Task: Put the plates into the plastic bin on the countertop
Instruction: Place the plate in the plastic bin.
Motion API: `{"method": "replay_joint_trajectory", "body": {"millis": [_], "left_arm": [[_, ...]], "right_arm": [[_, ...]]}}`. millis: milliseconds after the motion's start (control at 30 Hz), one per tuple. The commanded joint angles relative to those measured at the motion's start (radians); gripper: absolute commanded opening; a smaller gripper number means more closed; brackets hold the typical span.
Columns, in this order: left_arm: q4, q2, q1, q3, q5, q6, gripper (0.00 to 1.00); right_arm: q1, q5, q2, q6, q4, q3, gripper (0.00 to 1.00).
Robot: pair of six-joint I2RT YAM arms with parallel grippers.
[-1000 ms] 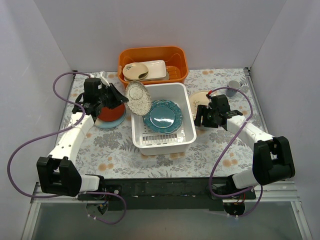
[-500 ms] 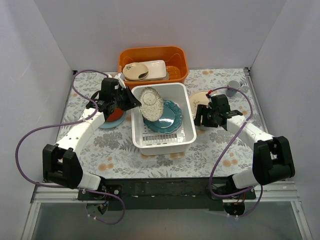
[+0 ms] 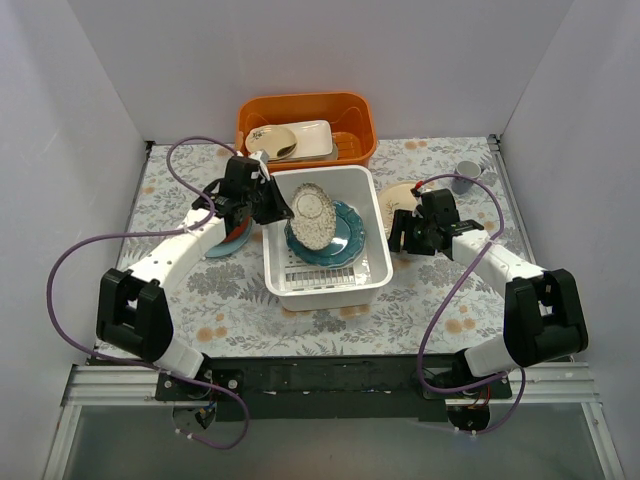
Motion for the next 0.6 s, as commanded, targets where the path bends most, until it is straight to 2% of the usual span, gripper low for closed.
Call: {"method": "replay_joint_trajectory", "body": {"millis": [0, 567], "left_arm": [[0.009, 0.017, -0.043, 0.066, -0.029, 0.019, 0.00], [-0.043, 0.142, -0.125, 0.115, -0.098, 0.032, 0.00]], "right_arm": [[-0.010, -0.015, 0.001, -0.006, 0.033, -0.014, 0.73], [-0.013, -0.021, 0.009, -0.007, 0.041, -0.017, 0.73]]}}
